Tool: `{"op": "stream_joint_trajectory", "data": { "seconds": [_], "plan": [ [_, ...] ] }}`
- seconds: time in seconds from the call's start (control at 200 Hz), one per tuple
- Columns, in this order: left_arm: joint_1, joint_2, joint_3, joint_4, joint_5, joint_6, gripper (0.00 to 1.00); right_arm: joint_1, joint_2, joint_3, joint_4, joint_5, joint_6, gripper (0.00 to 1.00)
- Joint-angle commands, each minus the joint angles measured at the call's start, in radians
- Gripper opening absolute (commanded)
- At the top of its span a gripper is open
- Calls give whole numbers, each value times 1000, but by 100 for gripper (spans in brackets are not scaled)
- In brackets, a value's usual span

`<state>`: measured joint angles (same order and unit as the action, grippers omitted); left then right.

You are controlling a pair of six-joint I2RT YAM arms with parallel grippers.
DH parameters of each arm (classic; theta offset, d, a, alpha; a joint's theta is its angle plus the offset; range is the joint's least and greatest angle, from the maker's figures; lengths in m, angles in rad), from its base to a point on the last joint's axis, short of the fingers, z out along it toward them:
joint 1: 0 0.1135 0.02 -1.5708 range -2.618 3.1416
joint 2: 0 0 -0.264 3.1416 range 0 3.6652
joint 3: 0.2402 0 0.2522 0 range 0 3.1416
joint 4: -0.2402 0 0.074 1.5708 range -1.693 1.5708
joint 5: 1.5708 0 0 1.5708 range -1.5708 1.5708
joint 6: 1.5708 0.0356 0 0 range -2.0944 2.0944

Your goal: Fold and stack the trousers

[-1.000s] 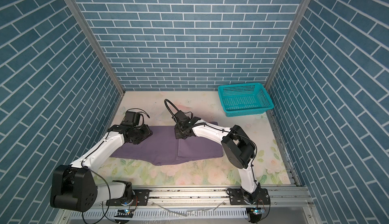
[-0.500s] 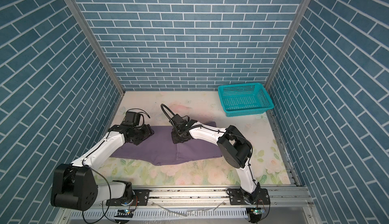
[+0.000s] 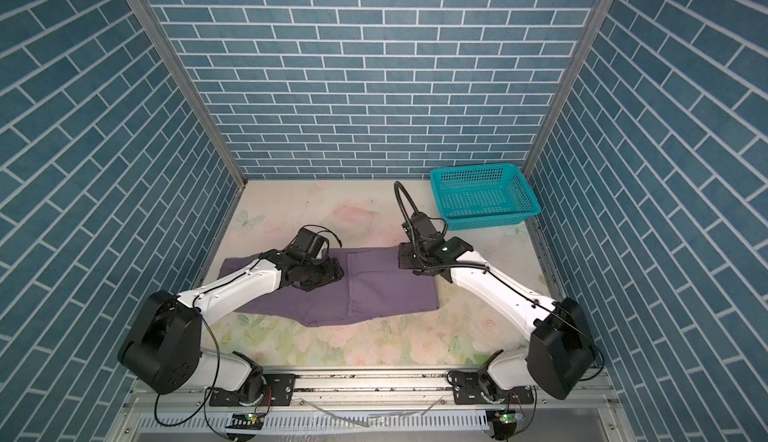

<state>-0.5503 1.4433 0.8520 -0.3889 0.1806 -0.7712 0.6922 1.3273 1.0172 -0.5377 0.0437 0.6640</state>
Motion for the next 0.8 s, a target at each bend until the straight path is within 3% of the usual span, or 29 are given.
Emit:
{"op": "stream_joint_trajectory", "data": {
  "seconds": [0.0, 0.195, 0.305, 0.455, 0.59, 0.725, 0.795],
  "plan": [
    [-80, 22, 2, 93, -9, -18, 73, -52, -73, -123, -88, 18, 80, 11],
    [-136, 94, -6, 158, -13, -37, 68, -169, -101, -250, -64, -87, 103, 18],
    [-146, 146, 0, 165, -23, -39, 64, -195, -77, -282, -38, -120, 106, 29],
    [-148, 179, 23, 162, -15, -46, 37, -215, -45, -305, -1, -155, 114, 40],
    [-148, 169, 66, 103, -8, -43, 22, -225, -22, -309, 10, -153, 109, 44],
    [-147, 177, 121, 0, -2, -31, 20, -229, 0, -313, 37, -159, 105, 51],
    [-146, 191, 132, -38, 6, -28, 25, -229, 16, -310, 58, -167, 105, 52]
  ]
}}
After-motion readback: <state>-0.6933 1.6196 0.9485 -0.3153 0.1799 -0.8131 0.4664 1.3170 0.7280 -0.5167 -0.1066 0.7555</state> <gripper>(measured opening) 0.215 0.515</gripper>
